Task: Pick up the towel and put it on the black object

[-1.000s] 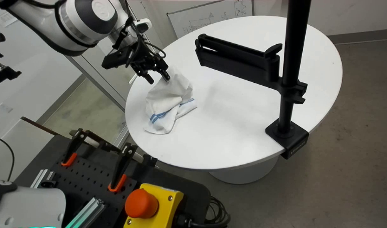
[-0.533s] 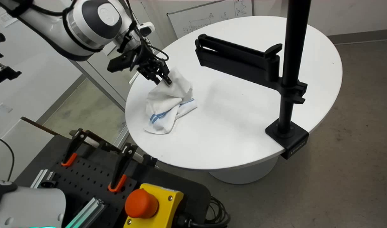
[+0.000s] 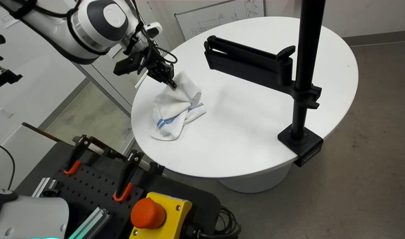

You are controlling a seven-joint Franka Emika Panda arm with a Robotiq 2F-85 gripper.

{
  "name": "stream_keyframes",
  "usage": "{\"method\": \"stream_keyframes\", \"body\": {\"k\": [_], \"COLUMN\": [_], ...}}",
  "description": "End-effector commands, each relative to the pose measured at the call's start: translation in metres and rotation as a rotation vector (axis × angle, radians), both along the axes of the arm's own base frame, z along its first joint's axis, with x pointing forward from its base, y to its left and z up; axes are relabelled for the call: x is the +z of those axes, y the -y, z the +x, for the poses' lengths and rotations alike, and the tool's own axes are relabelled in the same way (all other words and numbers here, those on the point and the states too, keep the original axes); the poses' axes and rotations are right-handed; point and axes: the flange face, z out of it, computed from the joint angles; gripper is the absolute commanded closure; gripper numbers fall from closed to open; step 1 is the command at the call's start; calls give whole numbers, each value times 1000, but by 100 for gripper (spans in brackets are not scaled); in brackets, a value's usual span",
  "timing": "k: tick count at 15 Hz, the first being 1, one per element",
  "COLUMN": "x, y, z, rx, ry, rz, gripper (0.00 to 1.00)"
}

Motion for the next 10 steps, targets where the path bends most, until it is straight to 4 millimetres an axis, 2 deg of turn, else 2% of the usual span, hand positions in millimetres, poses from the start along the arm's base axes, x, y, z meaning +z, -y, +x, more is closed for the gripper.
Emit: {"method": "stream_keyframes", "body": {"k": [1, 6, 10], "x": [13, 56, 101], "y": [0, 3, 6], "z": [5, 8, 6], "rx": [-5, 14, 36], "ry": [54, 168, 280], "rz": [24, 71, 102], "gripper": [99, 99, 99]}}
